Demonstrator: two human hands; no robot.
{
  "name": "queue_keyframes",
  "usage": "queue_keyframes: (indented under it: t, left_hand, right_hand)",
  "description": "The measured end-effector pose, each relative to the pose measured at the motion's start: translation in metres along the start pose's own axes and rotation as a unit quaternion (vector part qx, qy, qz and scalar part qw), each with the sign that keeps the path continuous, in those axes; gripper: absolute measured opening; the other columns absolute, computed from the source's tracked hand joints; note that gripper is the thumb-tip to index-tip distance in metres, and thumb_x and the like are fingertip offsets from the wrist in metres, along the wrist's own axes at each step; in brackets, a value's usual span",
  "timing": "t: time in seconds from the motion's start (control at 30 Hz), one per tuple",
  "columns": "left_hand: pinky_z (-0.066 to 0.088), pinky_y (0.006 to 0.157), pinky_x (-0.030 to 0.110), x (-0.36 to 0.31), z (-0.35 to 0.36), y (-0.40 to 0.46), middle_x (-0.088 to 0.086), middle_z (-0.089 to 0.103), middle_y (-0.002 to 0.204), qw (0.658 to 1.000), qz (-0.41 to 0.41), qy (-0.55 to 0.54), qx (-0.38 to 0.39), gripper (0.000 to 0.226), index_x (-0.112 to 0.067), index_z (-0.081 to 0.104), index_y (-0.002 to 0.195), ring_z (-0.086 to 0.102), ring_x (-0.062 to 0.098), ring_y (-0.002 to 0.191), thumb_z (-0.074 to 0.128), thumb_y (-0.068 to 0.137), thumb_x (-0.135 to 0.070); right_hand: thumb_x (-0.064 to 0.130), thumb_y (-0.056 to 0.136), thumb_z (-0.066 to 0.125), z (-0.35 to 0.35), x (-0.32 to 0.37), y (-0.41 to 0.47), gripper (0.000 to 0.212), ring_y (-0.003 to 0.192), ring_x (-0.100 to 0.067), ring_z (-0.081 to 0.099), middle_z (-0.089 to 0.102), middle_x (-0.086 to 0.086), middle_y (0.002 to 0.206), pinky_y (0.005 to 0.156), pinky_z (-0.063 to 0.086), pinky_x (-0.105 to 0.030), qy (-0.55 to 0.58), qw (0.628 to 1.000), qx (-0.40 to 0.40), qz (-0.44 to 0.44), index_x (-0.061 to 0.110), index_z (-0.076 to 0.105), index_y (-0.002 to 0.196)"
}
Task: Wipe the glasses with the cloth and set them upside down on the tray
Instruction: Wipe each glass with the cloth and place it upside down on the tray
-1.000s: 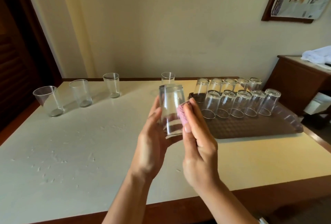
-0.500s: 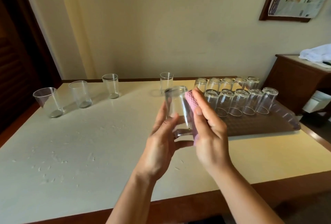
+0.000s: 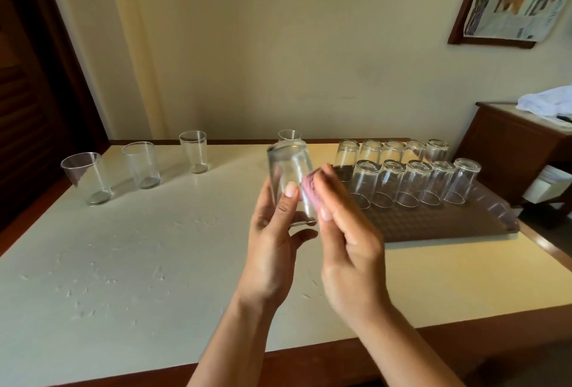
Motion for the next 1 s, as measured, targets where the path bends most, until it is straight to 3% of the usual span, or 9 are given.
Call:
queue_keyframes:
  t: [0.07,0.23,0.37,0.5,0.67,0.73,0.83,0.93,1.0]
  left_hand:
    - [0.059,0.086,0.038,0.002,-0.002,0.001,0.005,0.074,0.119,1.000,-0.015,-0.003,0.004,0.051,-0.048,0.063,0.135,0.067,0.020,0.092,0.066,0.085,-0.057]
    - [0.053,0.096,0.055,0.016,0.007,-0.007,0.012,0.072,0.128,0.995,-0.058,0.022,0.074,0.062,-0.049,0.033,0.158,0.070,0.029,0.104,0.049,0.099,-0.049]
    - [0.057,0.089,0.041,0.006,0.003,0.002,0.003,0.074,0.127,1.000,-0.016,0.002,0.015,0.066,-0.049,0.035,0.157,0.070,0.017,0.094,0.064,0.098,-0.041]
    - [0.056,0.094,0.048,0.010,0.001,0.003,0.007,0.075,0.121,0.998,-0.048,-0.015,0.023,0.051,-0.049,0.039,0.154,0.071,0.017,0.090,0.048,0.104,-0.044]
    - [0.049,0.085,0.044,0.013,0.002,0.001,0.019,0.066,0.125,0.999,-0.030,-0.024,-0.028,0.077,-0.025,0.047,0.152,0.061,0.030,0.095,0.079,0.083,-0.036]
    - [0.046,0.088,0.043,0.007,0.003,0.005,0.026,0.065,0.127,0.998,-0.029,-0.046,-0.036,0.061,-0.011,0.060,0.141,0.056,0.034,0.100,0.079,0.088,-0.036]
    - [0.056,0.081,0.035,0.007,0.004,0.006,0.017,0.073,0.116,0.997,-0.053,-0.052,0.001,0.033,-0.029,0.074,0.123,0.068,0.022,0.089,0.063,0.094,-0.041]
    - [0.057,0.082,0.041,0.018,0.009,-0.004,0.004,0.076,0.107,0.994,-0.084,-0.035,0.062,0.050,-0.045,0.050,0.148,0.071,0.022,0.090,0.055,0.098,-0.047]
    - [0.057,0.082,0.042,0.018,0.010,-0.007,0.006,0.074,0.112,0.996,-0.067,-0.023,0.058,0.058,-0.046,0.047,0.151,0.070,0.020,0.088,0.063,0.096,-0.045]
  right_hand:
    - [0.000,0.103,0.048,0.002,0.001,-0.015,0.037,0.146,-0.024,0.044,0.048,-0.011,0.154,0.118,0.040,-0.037,-0.026,0.999,-0.011,-0.018,-0.005,0.053,0.140]
    - [0.005,0.106,0.045,-0.010,-0.010,0.021,0.041,0.150,-0.025,0.038,0.043,-0.012,0.158,0.121,0.035,-0.042,-0.007,1.000,-0.008,0.009,0.002,0.045,0.147]
    - [0.000,0.104,0.046,0.000,0.001,0.005,0.041,0.150,-0.022,0.037,0.041,-0.014,0.158,0.120,0.036,-0.036,-0.029,0.999,0.020,-0.009,-0.005,0.048,0.144]
    - [-0.001,0.104,0.047,-0.003,-0.002,-0.010,0.039,0.149,-0.026,0.039,0.041,-0.016,0.159,0.118,0.041,-0.044,-0.029,0.999,0.012,-0.018,-0.003,0.050,0.143]
    - [0.003,0.105,0.045,-0.015,-0.005,0.025,0.041,0.148,-0.017,0.040,0.046,-0.009,0.156,0.121,0.034,-0.030,-0.001,1.000,-0.019,0.018,0.007,0.046,0.145]
    - [0.003,0.105,0.045,-0.007,-0.002,0.012,0.040,0.149,-0.018,0.040,0.045,-0.011,0.156,0.120,0.036,-0.033,0.015,1.000,0.002,0.017,0.003,0.048,0.145]
    - [0.002,0.104,0.045,-0.001,-0.003,-0.011,0.040,0.150,-0.020,0.037,0.042,-0.013,0.158,0.120,0.036,-0.034,-0.003,1.000,0.003,0.006,-0.003,0.049,0.144]
    - [0.003,0.105,0.045,-0.008,-0.008,0.005,0.041,0.150,-0.024,0.037,0.042,-0.011,0.159,0.121,0.035,-0.046,0.006,1.000,-0.016,0.005,0.007,0.046,0.147]
    - [0.004,0.106,0.045,-0.012,-0.006,0.021,0.041,0.150,-0.021,0.038,0.044,-0.011,0.158,0.122,0.035,-0.040,-0.012,1.000,-0.026,0.004,0.011,0.044,0.146]
Point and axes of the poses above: each hand's wrist, its own y-axis towards the middle knuckle, its own z-axis out of the palm, x = y × z, the point moved 8 cm from there along y, towards the middle knuckle
